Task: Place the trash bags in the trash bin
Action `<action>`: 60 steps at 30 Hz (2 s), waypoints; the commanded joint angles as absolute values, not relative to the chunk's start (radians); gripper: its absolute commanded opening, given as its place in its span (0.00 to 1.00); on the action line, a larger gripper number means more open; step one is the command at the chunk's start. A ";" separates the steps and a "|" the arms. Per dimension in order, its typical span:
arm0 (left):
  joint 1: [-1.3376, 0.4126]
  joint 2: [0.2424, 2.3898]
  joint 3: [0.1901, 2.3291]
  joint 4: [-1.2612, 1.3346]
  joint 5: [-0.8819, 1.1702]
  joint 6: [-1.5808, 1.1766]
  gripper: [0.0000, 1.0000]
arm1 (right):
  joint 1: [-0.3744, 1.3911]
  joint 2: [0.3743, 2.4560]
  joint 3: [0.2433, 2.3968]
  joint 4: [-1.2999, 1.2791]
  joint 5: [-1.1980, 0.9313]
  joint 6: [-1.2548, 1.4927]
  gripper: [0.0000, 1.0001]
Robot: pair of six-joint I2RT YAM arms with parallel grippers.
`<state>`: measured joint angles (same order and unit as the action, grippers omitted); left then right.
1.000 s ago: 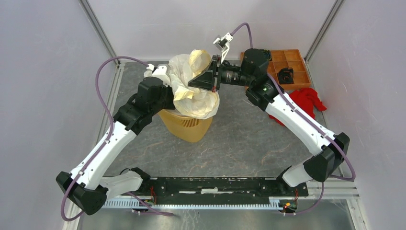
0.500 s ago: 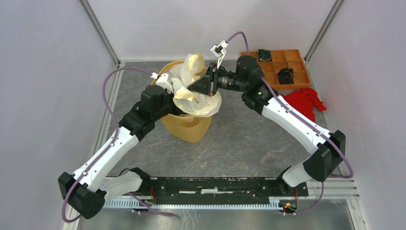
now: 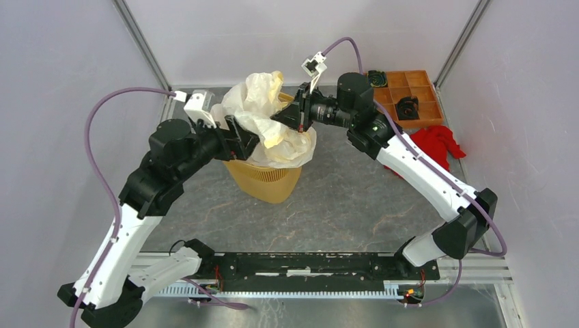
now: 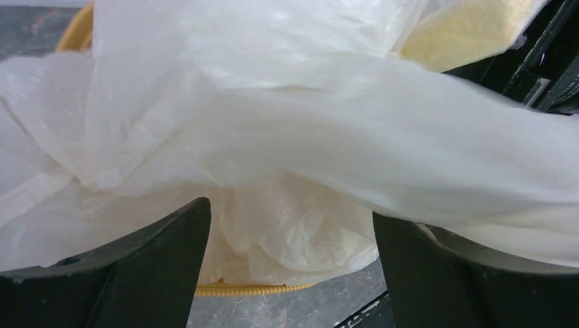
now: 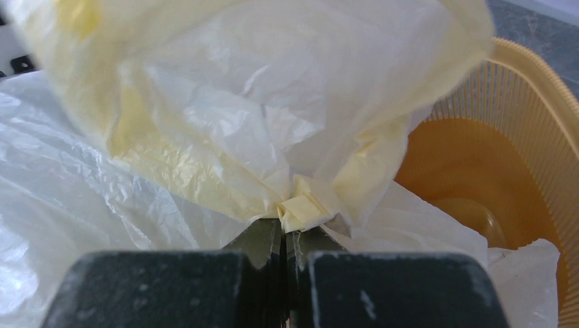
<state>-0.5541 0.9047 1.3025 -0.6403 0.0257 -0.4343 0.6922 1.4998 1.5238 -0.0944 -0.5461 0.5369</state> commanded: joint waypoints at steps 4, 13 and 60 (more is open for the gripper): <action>-0.557 0.942 1.434 -0.752 -0.125 -0.358 0.79 | 0.696 1.455 1.615 -0.232 -0.456 0.418 0.01; -0.557 0.919 1.513 -0.787 -0.277 -0.312 0.75 | 0.696 1.394 1.560 -0.328 -0.429 0.349 0.01; -0.568 0.847 1.364 -0.815 -0.426 -0.384 0.81 | 0.779 1.584 1.652 -0.322 -0.136 0.368 0.01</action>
